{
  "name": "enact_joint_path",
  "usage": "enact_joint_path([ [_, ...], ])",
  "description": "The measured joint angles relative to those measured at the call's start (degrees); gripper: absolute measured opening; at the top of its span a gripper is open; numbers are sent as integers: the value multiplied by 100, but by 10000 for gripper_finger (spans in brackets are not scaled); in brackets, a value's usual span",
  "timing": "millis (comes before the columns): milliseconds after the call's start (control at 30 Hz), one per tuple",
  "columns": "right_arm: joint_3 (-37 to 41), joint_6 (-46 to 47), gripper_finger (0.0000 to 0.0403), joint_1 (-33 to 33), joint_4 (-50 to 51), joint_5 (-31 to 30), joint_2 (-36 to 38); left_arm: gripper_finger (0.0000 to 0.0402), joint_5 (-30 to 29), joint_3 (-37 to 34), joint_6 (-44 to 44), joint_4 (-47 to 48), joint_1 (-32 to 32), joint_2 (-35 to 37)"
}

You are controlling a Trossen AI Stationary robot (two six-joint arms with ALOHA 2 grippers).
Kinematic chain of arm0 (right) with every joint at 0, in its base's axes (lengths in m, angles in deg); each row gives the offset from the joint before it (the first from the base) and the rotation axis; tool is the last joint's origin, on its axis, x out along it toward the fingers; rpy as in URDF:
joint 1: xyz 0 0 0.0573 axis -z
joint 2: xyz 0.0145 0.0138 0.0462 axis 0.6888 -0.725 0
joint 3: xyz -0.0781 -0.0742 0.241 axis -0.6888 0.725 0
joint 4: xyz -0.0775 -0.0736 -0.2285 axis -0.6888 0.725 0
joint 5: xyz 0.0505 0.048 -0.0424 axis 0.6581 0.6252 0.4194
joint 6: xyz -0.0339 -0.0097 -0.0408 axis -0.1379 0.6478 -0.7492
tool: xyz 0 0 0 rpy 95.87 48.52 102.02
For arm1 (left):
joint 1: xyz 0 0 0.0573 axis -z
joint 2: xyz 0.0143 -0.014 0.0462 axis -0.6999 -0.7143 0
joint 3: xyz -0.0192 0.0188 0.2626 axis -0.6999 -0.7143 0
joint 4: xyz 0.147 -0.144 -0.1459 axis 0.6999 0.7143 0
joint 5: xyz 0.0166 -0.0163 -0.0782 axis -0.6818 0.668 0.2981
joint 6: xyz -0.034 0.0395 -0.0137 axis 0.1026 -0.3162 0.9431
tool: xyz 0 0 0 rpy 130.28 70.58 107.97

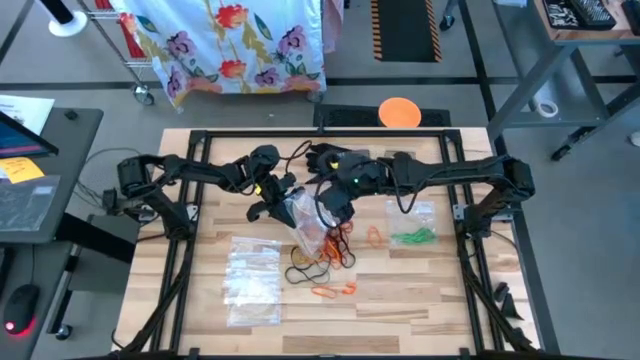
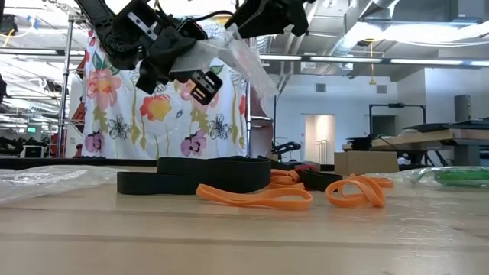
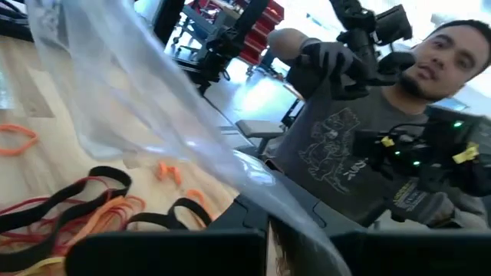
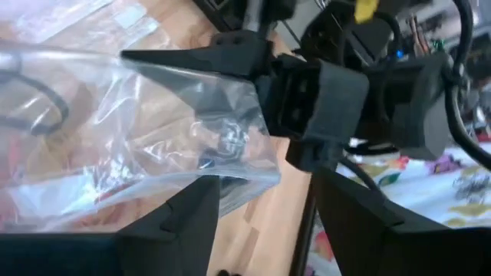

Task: Sort rubber bands
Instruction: Put the orange rubber band into the transparent zip bag

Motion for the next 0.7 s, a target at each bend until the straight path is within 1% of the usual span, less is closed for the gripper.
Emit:
enact_joint_path([
  [133,0,-110,203,-51,0,0,0,0,79,0,257,-103,40,0],
  [233,0,-109,189,-51,0,0,0,0,90,0,379,-98,110,0],
  [533,0,-109,114,-80,2,2,0,0,103,1,635,-90,232,0],
  [700,0,-109,91,-99,4,2,0,0,95,0,677,-90,229,0],
])
